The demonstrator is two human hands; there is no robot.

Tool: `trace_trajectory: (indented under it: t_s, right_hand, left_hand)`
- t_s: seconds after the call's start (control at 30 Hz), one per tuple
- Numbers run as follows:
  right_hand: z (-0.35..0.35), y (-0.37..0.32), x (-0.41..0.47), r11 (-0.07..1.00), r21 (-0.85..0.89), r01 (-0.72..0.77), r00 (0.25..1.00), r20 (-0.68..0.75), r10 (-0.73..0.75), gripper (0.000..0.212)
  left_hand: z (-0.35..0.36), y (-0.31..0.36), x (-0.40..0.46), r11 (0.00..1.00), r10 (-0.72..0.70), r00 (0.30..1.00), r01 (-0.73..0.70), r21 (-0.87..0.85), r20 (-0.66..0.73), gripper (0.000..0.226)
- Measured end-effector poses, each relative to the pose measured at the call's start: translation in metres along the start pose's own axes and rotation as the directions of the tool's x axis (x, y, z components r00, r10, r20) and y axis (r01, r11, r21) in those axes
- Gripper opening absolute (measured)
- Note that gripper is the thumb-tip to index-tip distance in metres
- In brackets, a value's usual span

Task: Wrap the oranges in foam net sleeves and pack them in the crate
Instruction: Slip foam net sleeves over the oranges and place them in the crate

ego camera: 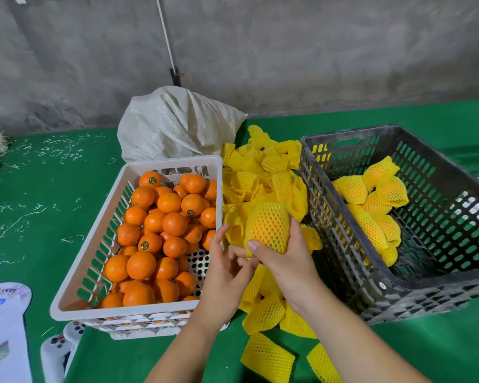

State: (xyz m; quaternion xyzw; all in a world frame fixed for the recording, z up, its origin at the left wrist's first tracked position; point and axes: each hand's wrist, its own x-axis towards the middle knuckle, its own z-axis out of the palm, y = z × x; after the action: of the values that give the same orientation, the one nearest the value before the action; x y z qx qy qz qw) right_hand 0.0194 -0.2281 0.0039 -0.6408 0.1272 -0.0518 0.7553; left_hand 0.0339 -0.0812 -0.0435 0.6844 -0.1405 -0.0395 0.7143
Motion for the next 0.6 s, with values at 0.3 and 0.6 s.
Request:
trace_trajectory:
  t_s: [0.3, 0.6]
  right_hand:
    - [-0.117, -0.042, 0.104, 0.976, -0.215, 0.021, 0.879, -0.461, -0.12, 0.112]
    - [-0.122, -0.023, 0.125, 0.474, -0.878, -0.071, 0.936, -0.223, -0.272, 0.107]
  left_hand:
    - [-0.037, -0.006, 0.024, 0.99, -0.091, 0.936, 0.123, 0.072, -0.341, 0.043]
    - [-0.071, -0.041, 0.079, 0.766, -0.183, 0.967, 0.253, 0.591, -0.177, 0.032]
